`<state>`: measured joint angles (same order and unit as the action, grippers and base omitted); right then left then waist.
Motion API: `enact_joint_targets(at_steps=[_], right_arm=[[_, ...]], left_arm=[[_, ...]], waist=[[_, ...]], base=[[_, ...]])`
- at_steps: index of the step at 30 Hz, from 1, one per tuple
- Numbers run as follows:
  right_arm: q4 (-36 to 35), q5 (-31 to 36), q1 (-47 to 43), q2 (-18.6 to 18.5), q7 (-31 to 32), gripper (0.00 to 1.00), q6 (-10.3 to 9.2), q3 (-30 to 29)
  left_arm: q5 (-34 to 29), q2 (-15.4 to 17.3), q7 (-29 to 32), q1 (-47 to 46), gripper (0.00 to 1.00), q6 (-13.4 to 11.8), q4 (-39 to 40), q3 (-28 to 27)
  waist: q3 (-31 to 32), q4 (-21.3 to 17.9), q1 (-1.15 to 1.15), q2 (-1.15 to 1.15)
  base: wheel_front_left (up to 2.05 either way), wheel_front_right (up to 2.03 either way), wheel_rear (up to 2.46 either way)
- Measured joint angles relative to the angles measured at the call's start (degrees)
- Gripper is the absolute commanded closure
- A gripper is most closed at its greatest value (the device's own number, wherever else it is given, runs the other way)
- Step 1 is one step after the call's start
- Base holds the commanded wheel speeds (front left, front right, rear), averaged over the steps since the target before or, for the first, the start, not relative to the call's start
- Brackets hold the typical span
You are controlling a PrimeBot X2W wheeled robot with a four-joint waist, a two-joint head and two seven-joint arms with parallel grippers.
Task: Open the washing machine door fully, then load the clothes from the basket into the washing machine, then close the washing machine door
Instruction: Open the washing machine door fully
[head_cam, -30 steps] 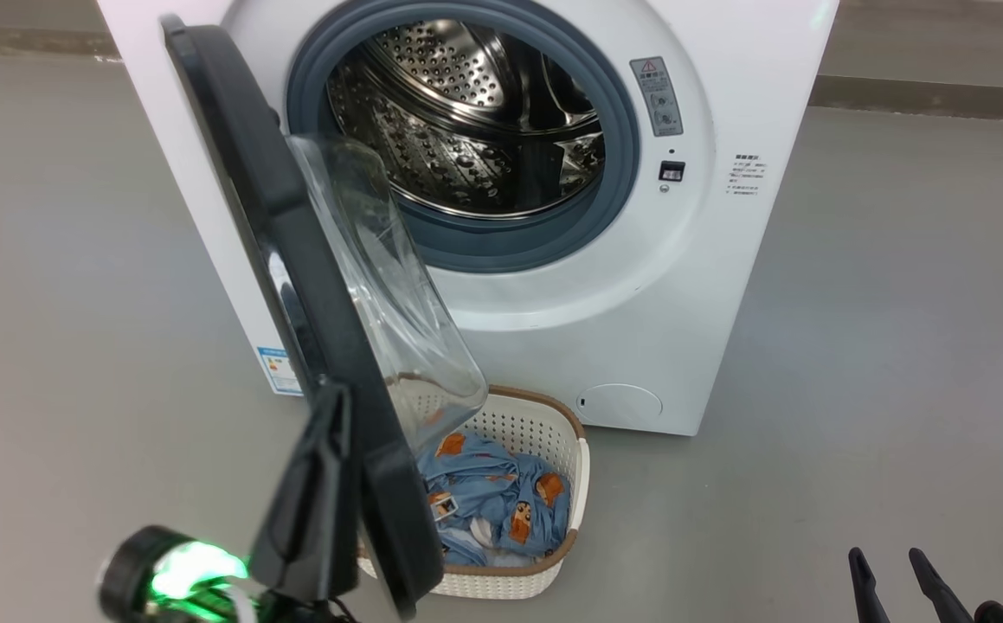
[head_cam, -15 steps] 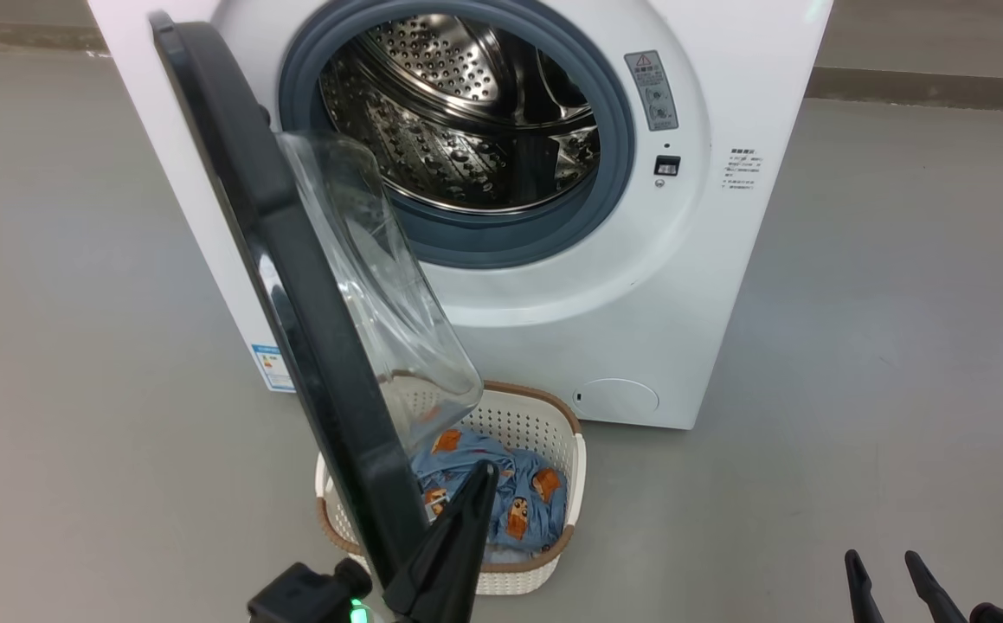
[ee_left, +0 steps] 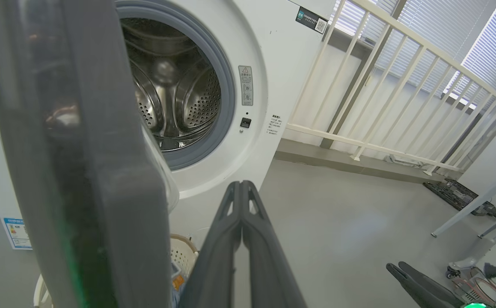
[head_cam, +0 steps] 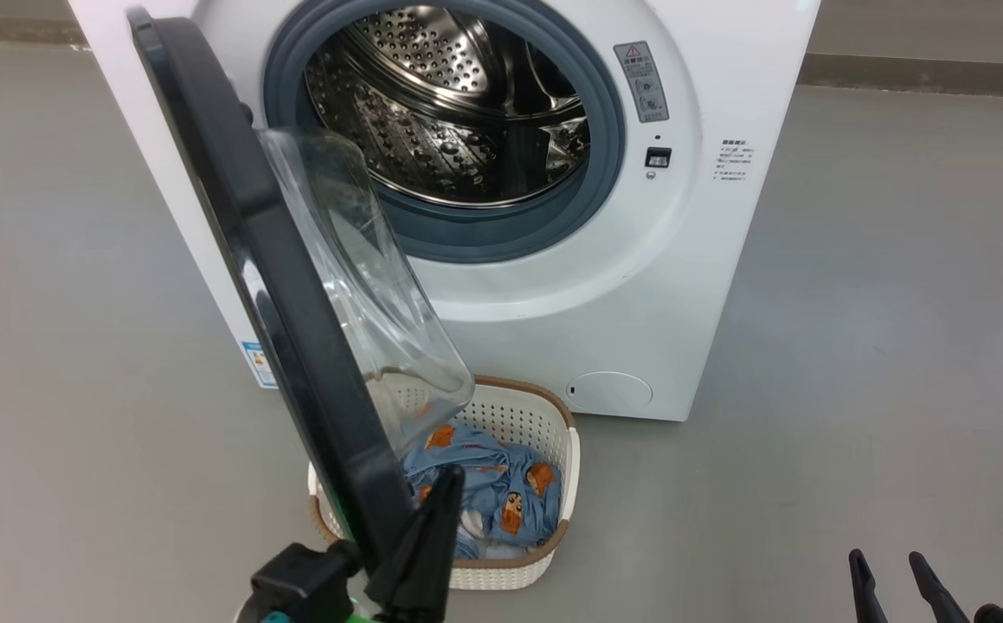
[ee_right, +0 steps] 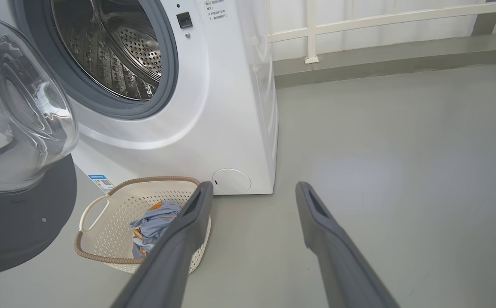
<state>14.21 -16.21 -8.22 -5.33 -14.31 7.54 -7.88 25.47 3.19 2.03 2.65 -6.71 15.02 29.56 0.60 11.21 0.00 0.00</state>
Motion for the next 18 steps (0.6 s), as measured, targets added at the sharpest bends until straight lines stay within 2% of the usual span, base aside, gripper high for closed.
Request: enact_joint_targets(at_steps=[10, 18], right_arm=[[-0.1, 0.0, 0.0, 0.4, 0.0, 0.00, 0.00, 0.0], [-0.4, 0.0, 0.0, 0.4, 0.0, 0.00, 0.00, -0.3]], left_arm=[[-1.6, 0.1, 0.0, 0.0, 1.00, -4.7, -0.8, -2.6], [-1.6, 0.0, 1.0, 0.0, 1.00, -6.0, -0.7, -2.7]], waist=[[0.2, -0.6, 0.00, 0.00], [0.0, 0.2, 0.00, 0.00]], base=[[0.00, 0.00, 0.00], [0.00, 0.00, 0.00]])
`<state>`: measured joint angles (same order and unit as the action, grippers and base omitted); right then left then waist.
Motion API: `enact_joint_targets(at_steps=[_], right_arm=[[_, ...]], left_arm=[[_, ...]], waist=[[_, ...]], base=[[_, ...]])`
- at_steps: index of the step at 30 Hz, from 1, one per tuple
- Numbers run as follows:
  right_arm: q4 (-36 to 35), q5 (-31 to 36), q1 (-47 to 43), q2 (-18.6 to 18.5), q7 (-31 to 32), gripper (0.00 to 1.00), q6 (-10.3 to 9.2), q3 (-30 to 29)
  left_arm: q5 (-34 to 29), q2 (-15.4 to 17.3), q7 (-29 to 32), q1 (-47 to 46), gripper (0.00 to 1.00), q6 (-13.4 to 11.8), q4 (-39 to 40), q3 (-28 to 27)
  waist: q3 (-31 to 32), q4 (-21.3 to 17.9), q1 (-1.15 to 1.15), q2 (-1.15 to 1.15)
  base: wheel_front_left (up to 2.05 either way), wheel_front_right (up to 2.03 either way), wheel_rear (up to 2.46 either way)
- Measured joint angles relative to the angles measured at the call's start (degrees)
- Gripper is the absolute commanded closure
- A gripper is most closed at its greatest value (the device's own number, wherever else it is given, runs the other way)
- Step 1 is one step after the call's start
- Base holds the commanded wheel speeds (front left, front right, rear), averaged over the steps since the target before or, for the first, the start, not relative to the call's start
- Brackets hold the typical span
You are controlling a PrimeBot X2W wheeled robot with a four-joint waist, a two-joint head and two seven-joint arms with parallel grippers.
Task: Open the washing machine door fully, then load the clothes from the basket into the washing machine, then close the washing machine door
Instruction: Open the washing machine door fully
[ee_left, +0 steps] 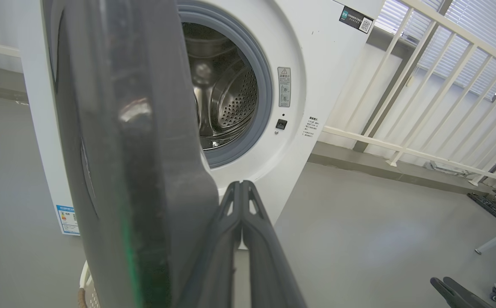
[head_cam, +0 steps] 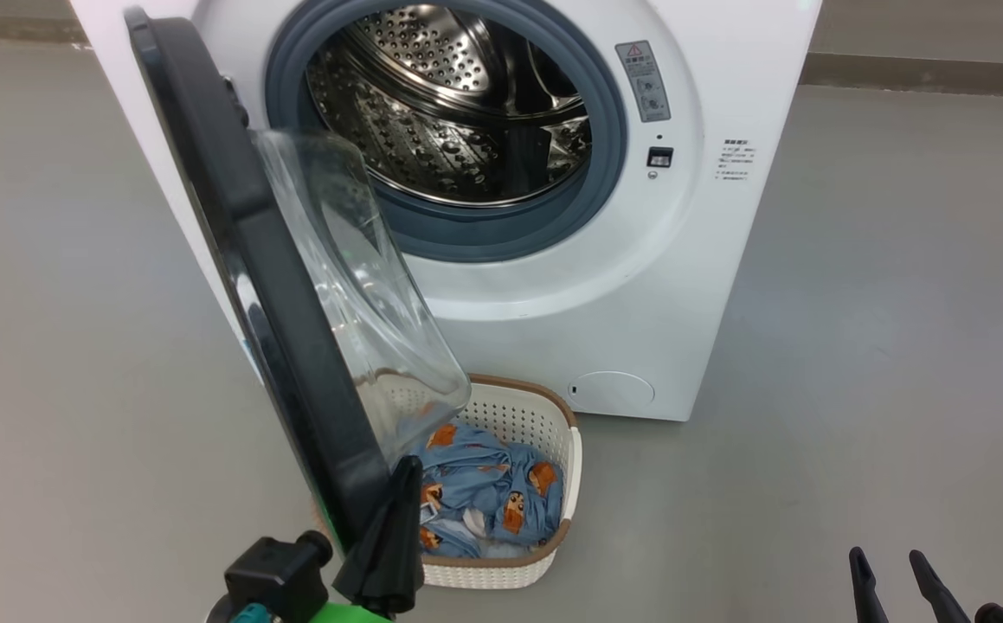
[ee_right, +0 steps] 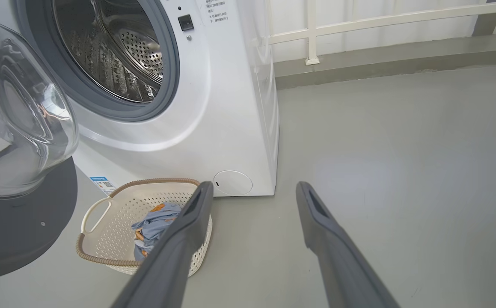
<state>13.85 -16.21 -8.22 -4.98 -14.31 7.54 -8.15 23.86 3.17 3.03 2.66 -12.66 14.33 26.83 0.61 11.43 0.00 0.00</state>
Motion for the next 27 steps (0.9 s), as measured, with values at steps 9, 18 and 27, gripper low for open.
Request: enact_joint_targets(at_steps=[9, 18, 27], right_arm=[[0.0, 0.0, 0.0, -0.2, 0.0, 0.00, 0.00, 0.1], [0.0, 0.0, 0.0, -0.6, 0.0, 0.00, 0.00, 0.6], [0.0, 0.0, 0.0, -0.8, 0.0, 0.00, 0.00, 0.9]], left_arm=[[-0.1, -0.2, 0.3, 0.0, 1.00, -0.8, 0.4, 0.5], [-0.1, -0.2, -0.5, 0.1, 1.00, -2.3, 0.3, -0.2], [0.0, 0.1, -1.9, 0.3, 1.00, -3.4, -0.6, -2.7]], waist=[[-0.2, 3.3, 0.00, 0.00], [-0.4, 7.5, 0.00, 0.00], [-0.1, 12.2, 0.00, 0.00]], base=[[0.00, 0.00, 0.00], [0.00, 0.00, 0.00], [0.00, 0.00, 0.00]])
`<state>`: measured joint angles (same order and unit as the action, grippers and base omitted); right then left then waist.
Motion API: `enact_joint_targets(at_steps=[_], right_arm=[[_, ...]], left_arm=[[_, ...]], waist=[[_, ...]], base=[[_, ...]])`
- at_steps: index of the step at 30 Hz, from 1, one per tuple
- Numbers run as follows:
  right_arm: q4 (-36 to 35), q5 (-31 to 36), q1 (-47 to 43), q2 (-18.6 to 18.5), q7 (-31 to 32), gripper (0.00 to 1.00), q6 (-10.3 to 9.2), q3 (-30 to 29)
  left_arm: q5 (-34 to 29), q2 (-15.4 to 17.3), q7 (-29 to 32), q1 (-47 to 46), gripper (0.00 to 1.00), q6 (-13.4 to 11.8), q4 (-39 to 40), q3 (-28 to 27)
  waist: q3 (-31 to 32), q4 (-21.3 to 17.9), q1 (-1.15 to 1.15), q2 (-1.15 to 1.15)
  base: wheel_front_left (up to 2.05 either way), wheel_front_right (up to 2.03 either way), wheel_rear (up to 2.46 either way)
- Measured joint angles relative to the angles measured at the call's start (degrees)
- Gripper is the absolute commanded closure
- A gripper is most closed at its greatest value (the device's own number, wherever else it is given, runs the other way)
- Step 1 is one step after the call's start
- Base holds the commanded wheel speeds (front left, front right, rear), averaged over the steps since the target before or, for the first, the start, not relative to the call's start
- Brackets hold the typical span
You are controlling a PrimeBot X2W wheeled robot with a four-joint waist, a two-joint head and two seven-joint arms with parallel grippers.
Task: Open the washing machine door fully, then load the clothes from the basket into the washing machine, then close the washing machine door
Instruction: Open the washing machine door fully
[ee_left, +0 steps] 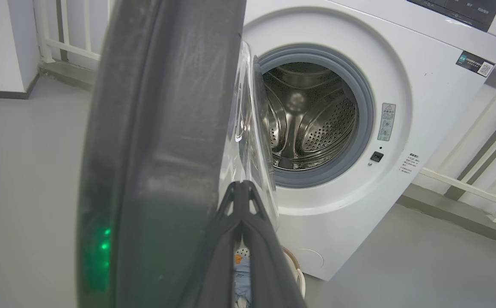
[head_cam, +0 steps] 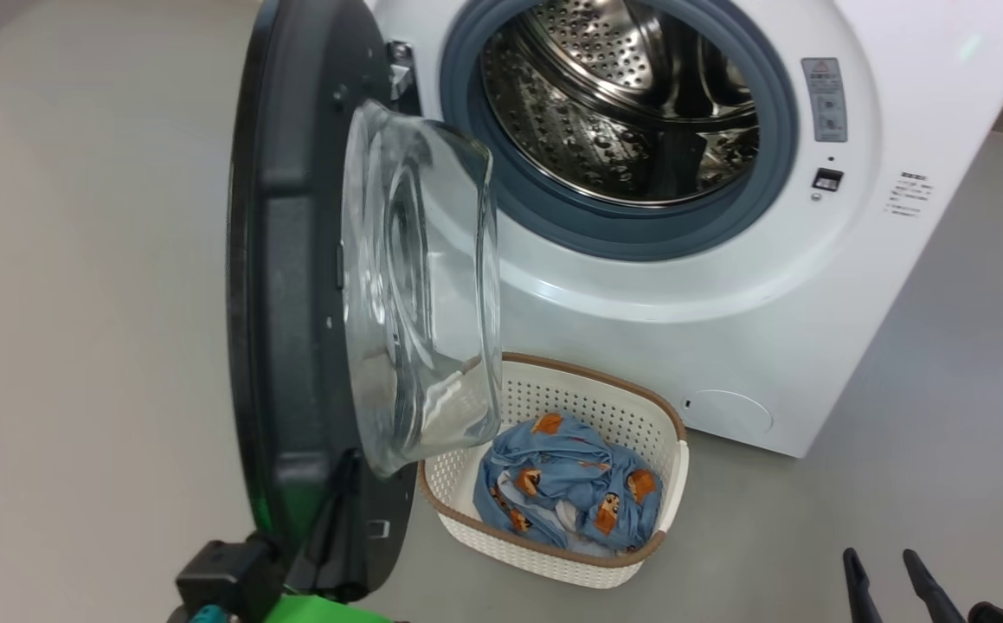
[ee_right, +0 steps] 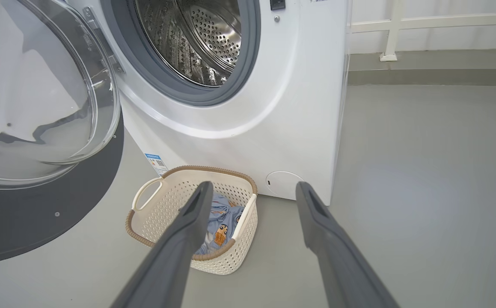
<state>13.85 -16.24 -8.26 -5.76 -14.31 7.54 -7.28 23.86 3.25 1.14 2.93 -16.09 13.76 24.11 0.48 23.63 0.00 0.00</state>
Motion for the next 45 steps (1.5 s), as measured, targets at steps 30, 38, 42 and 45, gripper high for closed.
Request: enact_joint_targets(at_steps=[30, 38, 42, 45], right_arm=[[0.5, 0.0, 1.4, -1.4, 0.0, 0.00, 0.01, 1.5], [1.1, 0.0, 1.5, -1.4, 0.0, 0.00, 0.00, 1.3], [1.3, 0.0, 1.5, -1.3, 0.0, 0.00, 0.01, 1.4], [1.6, 0.0, 1.5, -1.2, 0.0, 0.00, 0.01, 1.4]], left_arm=[[3.1, 0.8, -11.1, -12.9, 1.00, -2.5, -21.4, -14.6], [4.3, 1.8, -13.9, -18.5, 1.00, -2.3, -30.7, -18.2], [4.4, 2.6, -14.9, -21.6, 1.00, -1.4, -36.5, -20.5], [4.3, 3.9, -15.4, -24.7, 1.00, -0.8, -41.8, -22.5]], waist=[[-4.5, 1.3, 0.00, 0.00], [-4.6, 1.0, 0.00, 0.00], [-4.0, 0.8, 0.00, 0.00], [-3.3, 0.7, 0.00, 0.00]], base=[[0.00, 0.00, 0.00], [0.00, 0.00, 0.00], [0.00, 0.00, 0.00], [0.00, 0.00, 0.00]])
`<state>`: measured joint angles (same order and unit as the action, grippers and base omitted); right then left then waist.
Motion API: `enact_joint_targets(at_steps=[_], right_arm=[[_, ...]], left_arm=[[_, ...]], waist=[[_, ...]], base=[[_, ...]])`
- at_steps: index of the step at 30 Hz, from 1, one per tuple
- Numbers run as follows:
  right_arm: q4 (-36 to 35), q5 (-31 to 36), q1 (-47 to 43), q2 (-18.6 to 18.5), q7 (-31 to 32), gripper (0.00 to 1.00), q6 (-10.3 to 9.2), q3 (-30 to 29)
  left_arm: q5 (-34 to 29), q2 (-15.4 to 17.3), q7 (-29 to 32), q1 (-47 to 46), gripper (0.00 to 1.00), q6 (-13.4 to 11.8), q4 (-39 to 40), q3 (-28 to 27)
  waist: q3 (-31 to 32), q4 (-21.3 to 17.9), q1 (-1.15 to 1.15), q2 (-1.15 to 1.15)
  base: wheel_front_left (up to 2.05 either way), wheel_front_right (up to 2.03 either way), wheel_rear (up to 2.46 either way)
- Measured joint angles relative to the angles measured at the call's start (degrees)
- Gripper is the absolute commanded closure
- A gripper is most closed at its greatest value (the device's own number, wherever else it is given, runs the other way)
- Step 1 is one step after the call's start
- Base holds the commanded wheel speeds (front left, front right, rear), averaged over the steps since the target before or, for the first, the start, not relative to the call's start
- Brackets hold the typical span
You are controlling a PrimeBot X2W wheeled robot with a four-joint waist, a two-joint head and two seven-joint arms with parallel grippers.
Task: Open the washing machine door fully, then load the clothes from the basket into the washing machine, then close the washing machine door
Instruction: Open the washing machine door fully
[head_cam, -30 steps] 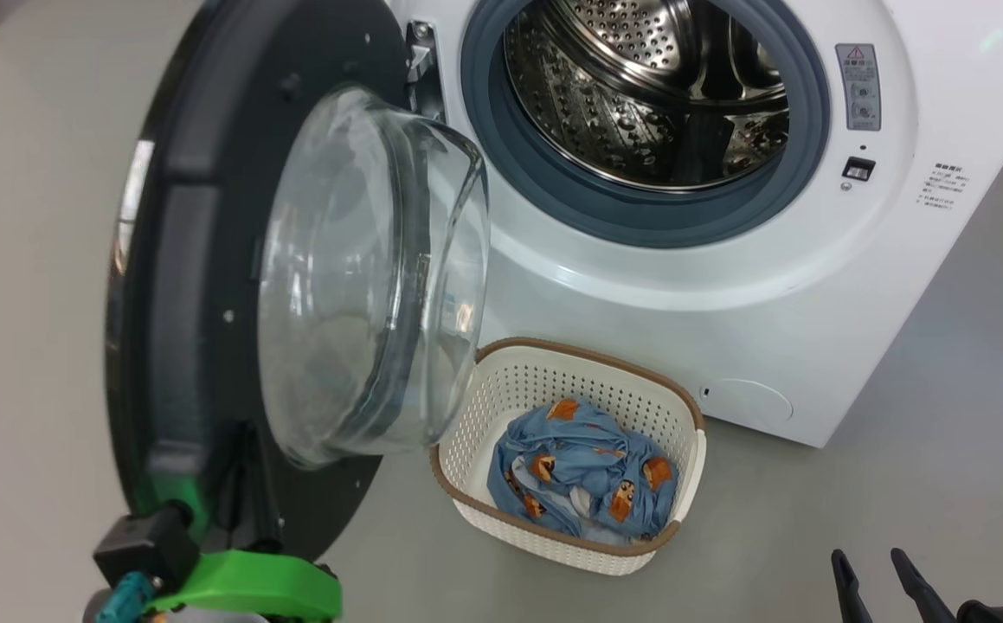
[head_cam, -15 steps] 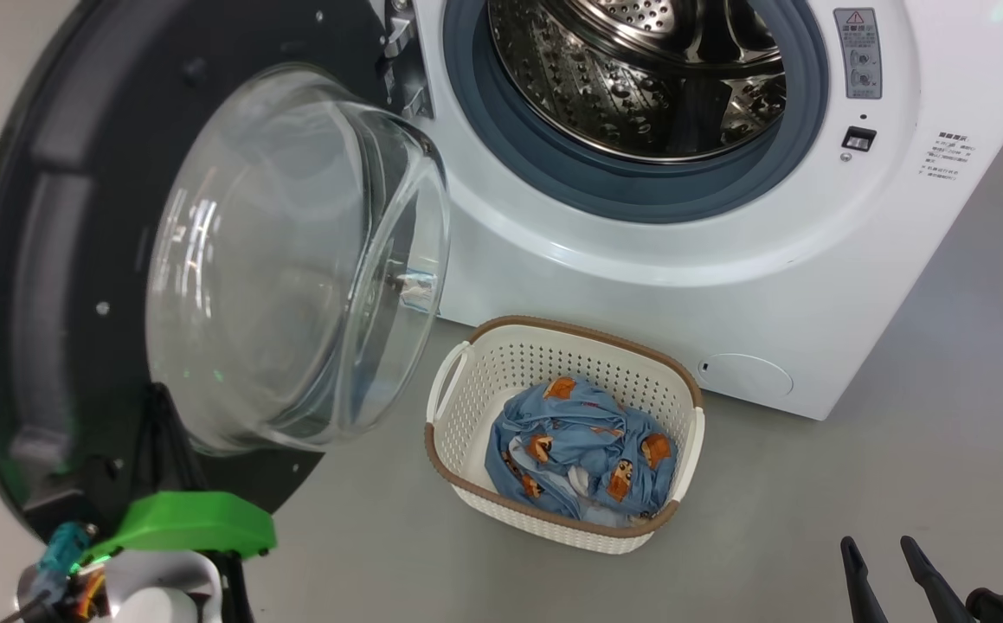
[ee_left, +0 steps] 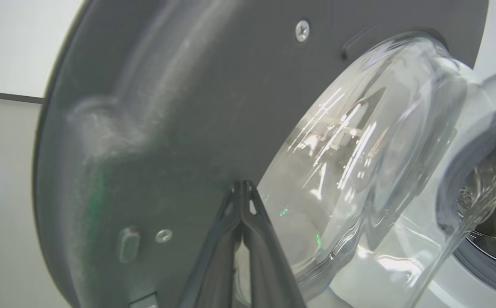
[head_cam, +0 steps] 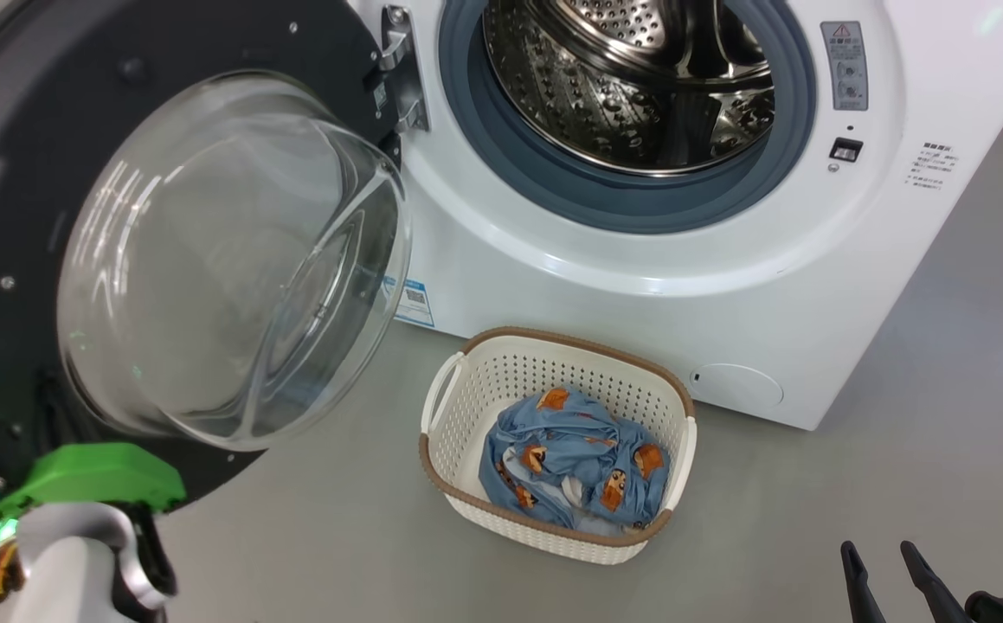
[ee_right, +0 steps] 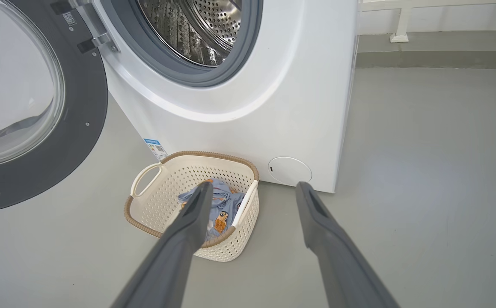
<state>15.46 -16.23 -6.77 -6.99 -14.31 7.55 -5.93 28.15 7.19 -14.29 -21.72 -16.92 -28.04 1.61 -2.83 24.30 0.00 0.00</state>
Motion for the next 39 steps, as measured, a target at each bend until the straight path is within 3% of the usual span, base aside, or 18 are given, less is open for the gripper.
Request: enact_joint_targets(at_steps=[17, 28, 29, 30, 32, 33, 34, 39], right_arm=[[0.9, 0.0, -0.2, 0.2, 0.0, 0.00, 0.00, 0.6], [1.1, 0.0, -0.4, 1.0, 0.0, 0.00, -0.01, -0.3], [1.1, 0.0, -0.4, 1.1, 0.0, 0.00, -0.01, -0.3], [1.1, 0.0, -0.4, 1.3, 0.0, 0.00, 0.00, -0.3], [1.1, 0.0, -0.4, 1.3, 0.0, 0.00, 0.00, -0.3], [1.1, 0.0, -0.4, 1.3, 0.0, 0.00, 0.00, -0.3], [1.1, 0.0, -0.4, 1.3, 0.0, 0.00, 0.00, -0.3], [0.7, 0.0, -0.4, 1.3, 0.0, 0.00, 0.00, 0.1]], left_arm=[[-7.5, 3.5, -0.2, -7.4, 1.00, 4.1, -15.2, -7.4], [-9.1, -0.3, -0.2, -6.7, 1.00, 4.7, -10.9, -12.0], [-9.5, -0.6, -0.2, -6.2, 0.95, 4.7, -9.7, -12.3], [-9.8, -0.8, -0.2, -5.6, 0.60, 5.1, -8.5, -12.6], [-10.0, -1.0, -0.2, -4.9, 0.44, 5.3, -7.3, -12.9], [-10.2, -1.5, -0.2, -4.2, 0.14, 5.7, -5.8, -13.2], [-10.6, -2.1, -0.2, -3.4, 0.00, 5.7, -4.4, -13.3], [-11.5, -4.2, -0.2, 0.6, 0.00, 6.3, 4.3, -13.2]], waist=[[2.0, -2.4, 0.00, 0.00], [3.3, -2.7, 0.00, 0.00], [3.5, -2.6, 0.00, 0.00], [3.6, -2.6, 0.00, 0.00], [3.7, -2.6, 0.00, 0.00], [3.8, -2.6, 0.00, 0.00], [3.8, -2.7, 0.00, 0.00], [3.9, -3.5, 0.00, 0.00]], base=[[0.00, 0.00, 0.00], [0.00, 0.00, 0.00], [0.00, 0.00, 0.00], [0.00, 0.00, 0.00], [0.00, 0.00, 0.00], [0.00, 0.00, 0.00], [0.00, 0.00, 0.00], [0.00, 0.00, 0.00]])
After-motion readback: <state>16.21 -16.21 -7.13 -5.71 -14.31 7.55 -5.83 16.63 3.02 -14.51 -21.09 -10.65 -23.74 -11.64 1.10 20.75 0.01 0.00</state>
